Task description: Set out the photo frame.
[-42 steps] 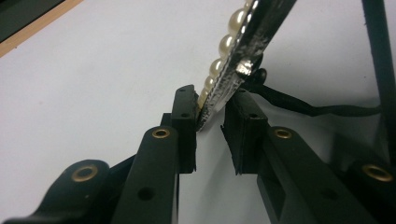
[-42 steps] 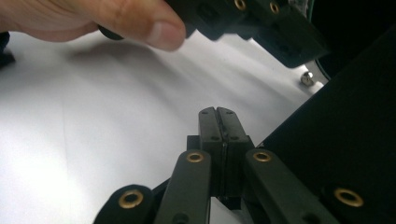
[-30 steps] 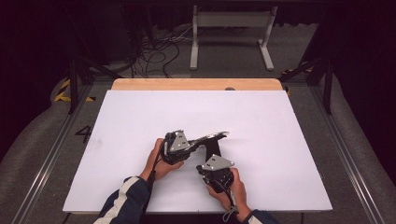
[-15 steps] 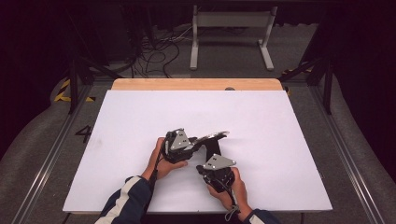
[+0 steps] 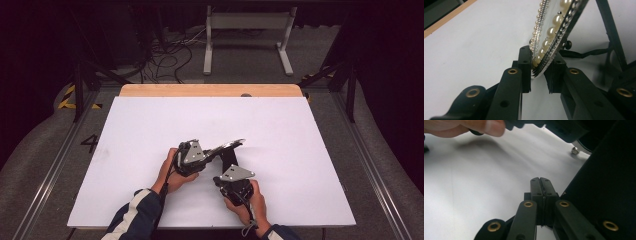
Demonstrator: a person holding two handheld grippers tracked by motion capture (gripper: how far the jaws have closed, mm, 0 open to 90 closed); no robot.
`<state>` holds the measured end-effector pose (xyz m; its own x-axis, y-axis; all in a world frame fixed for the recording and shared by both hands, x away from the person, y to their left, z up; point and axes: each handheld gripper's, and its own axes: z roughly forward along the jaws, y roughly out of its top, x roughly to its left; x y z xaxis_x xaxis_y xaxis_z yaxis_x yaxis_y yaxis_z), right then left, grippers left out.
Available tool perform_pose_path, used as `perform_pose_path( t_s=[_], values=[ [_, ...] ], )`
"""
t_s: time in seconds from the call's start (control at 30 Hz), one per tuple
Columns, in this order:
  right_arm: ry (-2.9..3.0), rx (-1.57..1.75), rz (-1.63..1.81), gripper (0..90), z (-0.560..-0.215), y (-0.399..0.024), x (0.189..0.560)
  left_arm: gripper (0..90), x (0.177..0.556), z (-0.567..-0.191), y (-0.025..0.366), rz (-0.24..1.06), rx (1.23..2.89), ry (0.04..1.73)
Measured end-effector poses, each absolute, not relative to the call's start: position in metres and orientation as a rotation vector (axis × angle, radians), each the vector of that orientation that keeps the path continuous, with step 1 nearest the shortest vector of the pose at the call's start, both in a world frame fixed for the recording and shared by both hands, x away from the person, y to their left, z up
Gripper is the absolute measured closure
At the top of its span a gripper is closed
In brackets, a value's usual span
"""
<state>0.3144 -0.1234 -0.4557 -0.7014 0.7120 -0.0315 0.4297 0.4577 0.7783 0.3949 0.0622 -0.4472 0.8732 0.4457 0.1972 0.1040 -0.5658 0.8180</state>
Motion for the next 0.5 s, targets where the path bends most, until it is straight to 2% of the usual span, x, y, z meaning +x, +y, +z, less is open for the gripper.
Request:
perform_pose_path(
  t_s=[0.5],
  values=[
    [2.349, 1.044, 1.118, 90.0, -0.455, -0.148, 0.324, 76.6, 0.386, -0.444, 0.06, 0.495, 2.182, 0.359]
  ],
)
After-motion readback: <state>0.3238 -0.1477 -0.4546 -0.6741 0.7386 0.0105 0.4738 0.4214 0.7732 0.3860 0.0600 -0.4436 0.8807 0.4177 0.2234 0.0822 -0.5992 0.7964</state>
